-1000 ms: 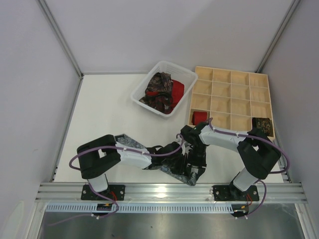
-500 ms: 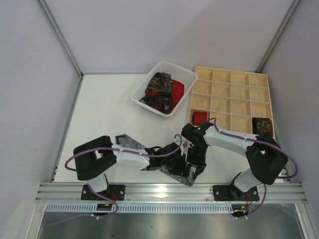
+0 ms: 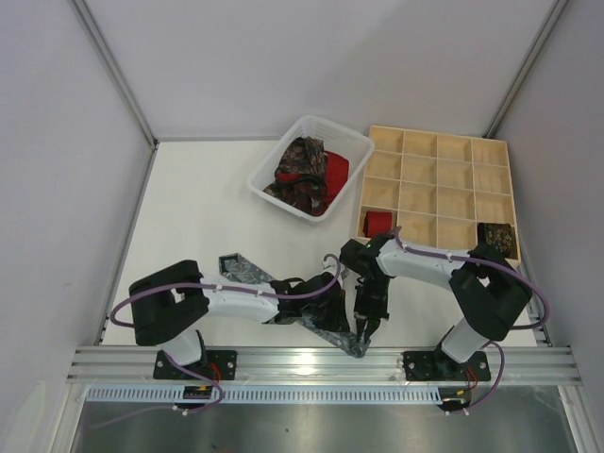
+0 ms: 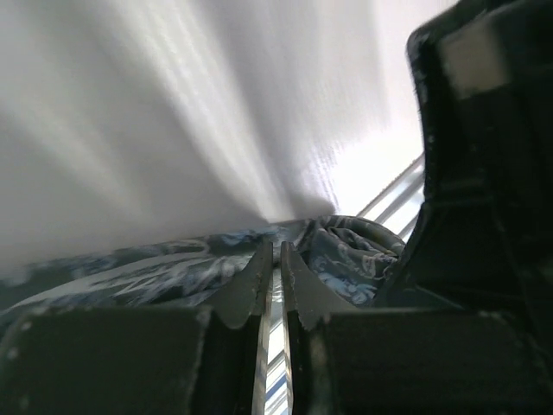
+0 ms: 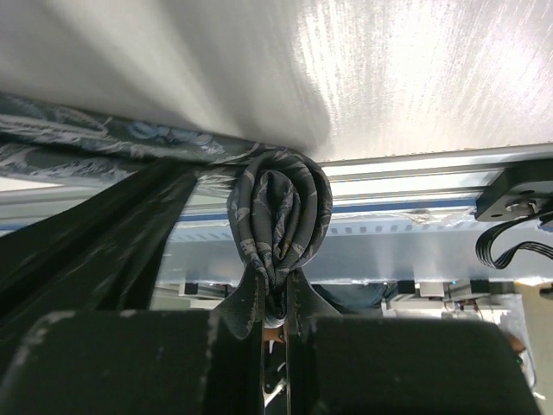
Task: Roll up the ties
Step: Roll the tie
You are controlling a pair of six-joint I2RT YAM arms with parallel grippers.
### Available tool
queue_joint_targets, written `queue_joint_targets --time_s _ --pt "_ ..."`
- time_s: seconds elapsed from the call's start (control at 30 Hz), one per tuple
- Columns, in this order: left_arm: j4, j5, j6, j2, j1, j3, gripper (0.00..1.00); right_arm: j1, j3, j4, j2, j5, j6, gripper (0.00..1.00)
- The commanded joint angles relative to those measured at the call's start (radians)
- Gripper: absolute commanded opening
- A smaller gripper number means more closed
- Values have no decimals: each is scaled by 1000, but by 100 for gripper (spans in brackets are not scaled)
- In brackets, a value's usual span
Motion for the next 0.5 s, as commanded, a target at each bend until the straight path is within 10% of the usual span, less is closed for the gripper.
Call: queue_joint_targets --time_s 0.0,0.47 --pt "-67 -115 40 -94 -7 7 13 13 27 -44 33 -17 -5 0" --pt "-86 -187 29 -125 -29 -50 12 25 155 -81 152 -1 -8 27"
